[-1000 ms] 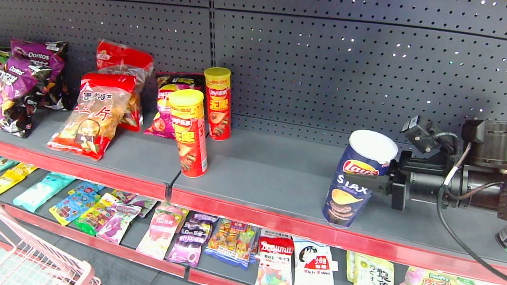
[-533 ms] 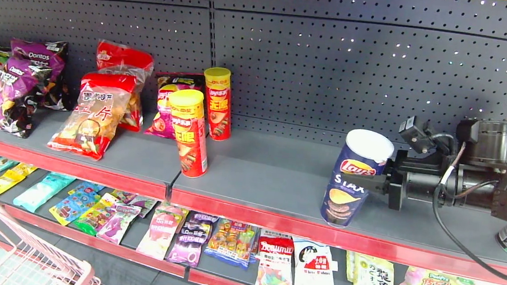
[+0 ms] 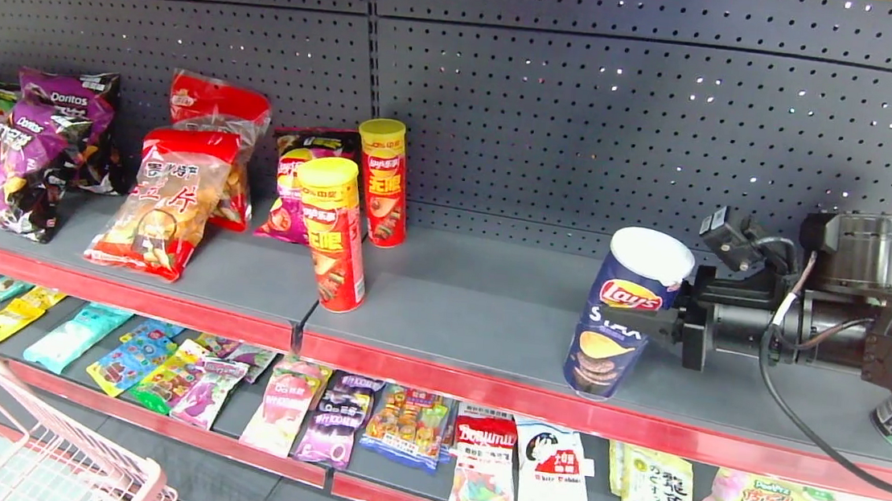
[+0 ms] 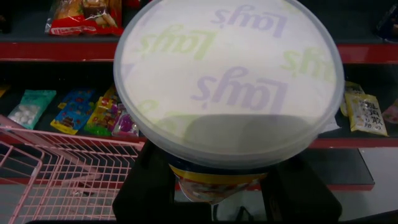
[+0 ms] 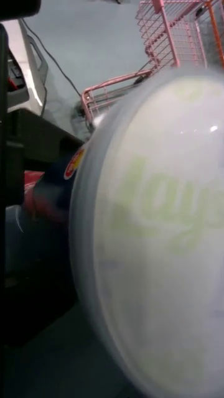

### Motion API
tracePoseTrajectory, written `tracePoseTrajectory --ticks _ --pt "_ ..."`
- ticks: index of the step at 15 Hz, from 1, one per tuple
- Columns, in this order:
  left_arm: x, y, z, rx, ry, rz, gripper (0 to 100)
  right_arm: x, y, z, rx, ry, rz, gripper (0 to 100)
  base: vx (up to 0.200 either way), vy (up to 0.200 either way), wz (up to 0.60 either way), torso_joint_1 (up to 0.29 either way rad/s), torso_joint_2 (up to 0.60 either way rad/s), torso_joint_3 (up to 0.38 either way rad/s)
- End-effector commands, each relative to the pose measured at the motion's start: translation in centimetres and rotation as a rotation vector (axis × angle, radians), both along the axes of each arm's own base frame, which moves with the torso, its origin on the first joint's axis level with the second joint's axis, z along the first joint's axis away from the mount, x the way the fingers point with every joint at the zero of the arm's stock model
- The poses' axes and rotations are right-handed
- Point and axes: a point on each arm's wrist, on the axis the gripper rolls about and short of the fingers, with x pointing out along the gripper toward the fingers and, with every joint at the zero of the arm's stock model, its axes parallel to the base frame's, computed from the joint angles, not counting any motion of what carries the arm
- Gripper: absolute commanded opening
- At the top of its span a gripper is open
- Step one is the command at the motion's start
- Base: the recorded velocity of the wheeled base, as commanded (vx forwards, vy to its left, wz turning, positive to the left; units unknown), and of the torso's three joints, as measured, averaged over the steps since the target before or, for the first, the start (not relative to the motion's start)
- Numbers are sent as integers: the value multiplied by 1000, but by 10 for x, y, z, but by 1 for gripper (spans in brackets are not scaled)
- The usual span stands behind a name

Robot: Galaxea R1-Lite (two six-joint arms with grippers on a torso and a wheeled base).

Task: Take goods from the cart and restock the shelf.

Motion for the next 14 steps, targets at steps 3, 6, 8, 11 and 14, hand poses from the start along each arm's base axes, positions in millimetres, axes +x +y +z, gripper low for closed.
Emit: tracePoseTrajectory --ticks 3,6,8,11,14 --pt "0 0 -1 1 3 -1 0 0 0 -2 0 8 -2 100 0 0 0 0 0 0" --pt "0 0 0 1 3 -2 0 -4 -5 2 6 3 -18 100 0 0 0 0 0 0" --pt "0 0 0 1 3 -4 0 -14 -18 4 2 3 -65 100 0 0 0 0 0 0" --pt "0 0 0 -1 0 -6 0 -46 -37 4 1 5 -125 100 0 0 0 0 0 0" --pt "0 0 0 -2 2 -11 0 -89 -48 8 7 -18 -169 100 0 0 0 0 0 0"
